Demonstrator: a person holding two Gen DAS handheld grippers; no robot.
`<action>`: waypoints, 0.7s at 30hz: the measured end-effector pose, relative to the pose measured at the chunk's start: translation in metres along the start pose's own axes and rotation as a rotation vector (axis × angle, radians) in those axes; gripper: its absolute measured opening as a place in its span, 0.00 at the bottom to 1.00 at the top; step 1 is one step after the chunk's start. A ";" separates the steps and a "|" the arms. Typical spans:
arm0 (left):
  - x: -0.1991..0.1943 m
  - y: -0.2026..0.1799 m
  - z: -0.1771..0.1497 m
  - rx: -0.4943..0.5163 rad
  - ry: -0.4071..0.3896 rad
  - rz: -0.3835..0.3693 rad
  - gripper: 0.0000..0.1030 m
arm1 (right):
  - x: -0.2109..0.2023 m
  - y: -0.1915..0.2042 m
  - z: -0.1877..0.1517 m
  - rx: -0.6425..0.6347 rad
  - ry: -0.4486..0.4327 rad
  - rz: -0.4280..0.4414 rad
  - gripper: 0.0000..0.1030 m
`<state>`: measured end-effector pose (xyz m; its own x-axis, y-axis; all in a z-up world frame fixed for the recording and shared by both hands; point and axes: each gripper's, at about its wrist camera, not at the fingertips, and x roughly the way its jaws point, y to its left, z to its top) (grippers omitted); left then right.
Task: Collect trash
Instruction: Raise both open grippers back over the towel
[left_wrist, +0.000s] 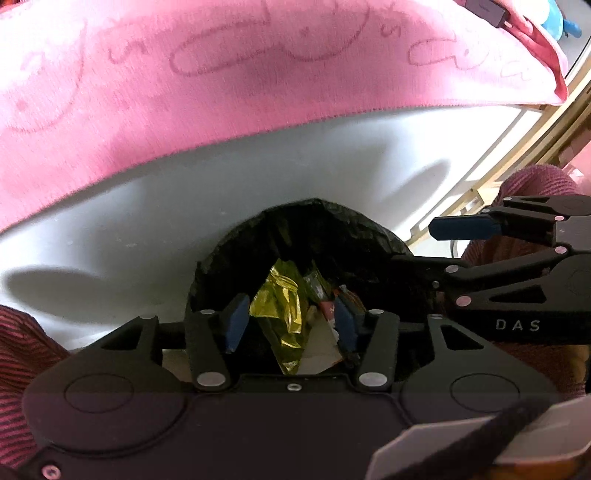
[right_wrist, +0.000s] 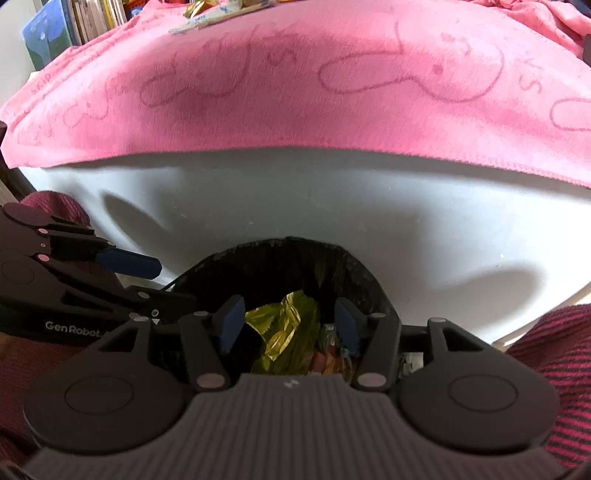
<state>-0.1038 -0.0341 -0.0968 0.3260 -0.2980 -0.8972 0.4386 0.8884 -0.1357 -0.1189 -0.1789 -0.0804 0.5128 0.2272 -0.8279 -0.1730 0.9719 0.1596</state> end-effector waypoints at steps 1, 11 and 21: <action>-0.004 0.000 0.002 0.002 -0.011 0.002 0.50 | -0.003 -0.001 0.002 -0.001 -0.010 0.004 0.69; -0.060 0.006 0.030 0.010 -0.214 0.019 0.75 | -0.050 -0.006 0.043 -0.019 -0.190 0.050 0.75; -0.104 0.025 0.068 -0.059 -0.421 0.062 0.82 | -0.067 -0.013 0.086 -0.022 -0.335 0.055 0.77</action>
<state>-0.0702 -0.0048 0.0216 0.6689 -0.3488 -0.6564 0.3625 0.9240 -0.1217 -0.0785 -0.2016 0.0192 0.7495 0.2909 -0.5947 -0.2249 0.9568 0.1845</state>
